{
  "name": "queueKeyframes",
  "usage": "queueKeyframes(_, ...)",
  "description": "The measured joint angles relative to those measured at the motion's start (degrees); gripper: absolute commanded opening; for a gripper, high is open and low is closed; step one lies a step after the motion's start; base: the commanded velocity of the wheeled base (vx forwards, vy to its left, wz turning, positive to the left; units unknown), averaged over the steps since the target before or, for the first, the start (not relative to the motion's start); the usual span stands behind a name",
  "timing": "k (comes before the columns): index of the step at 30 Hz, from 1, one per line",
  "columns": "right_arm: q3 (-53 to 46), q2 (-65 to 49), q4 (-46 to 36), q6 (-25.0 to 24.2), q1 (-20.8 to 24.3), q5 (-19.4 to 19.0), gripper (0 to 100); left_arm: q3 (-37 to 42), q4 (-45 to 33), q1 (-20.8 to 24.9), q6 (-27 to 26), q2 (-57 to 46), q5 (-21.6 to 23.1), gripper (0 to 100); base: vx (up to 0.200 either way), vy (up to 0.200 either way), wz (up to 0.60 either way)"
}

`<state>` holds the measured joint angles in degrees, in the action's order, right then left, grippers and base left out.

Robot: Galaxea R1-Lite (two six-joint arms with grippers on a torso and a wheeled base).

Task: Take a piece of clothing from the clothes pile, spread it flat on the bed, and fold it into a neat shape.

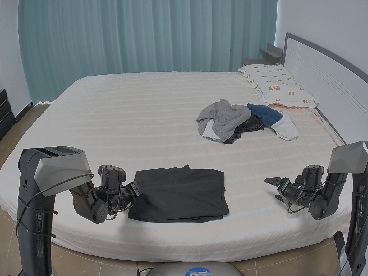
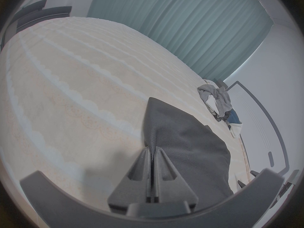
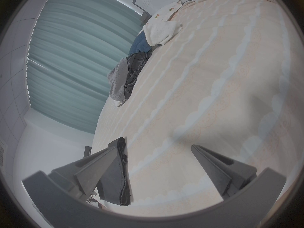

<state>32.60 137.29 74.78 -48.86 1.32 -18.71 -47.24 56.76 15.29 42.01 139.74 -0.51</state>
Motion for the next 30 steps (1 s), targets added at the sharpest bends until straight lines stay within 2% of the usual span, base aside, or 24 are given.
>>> queueKeyframes(4,0.1,-0.1,0.0,0.0,0.0,-0.1,100,0.3,0.0,0.1,0.1,-0.1,0.0,0,0.000,0.200,0.00)
queueKeyframes(12,-0.1,-1.1,0.0,-0.3,4.0,0.4,100,0.6,0.0,0.0,2.0,-0.2,0.0,0,0.000,0.200,0.00)
queueKeyframes(30,-0.2,-1.8,0.0,-0.7,9.2,1.0,100,1.2,0.0,0.0,2.2,-0.4,-0.1,0,0.000,0.200,0.00)
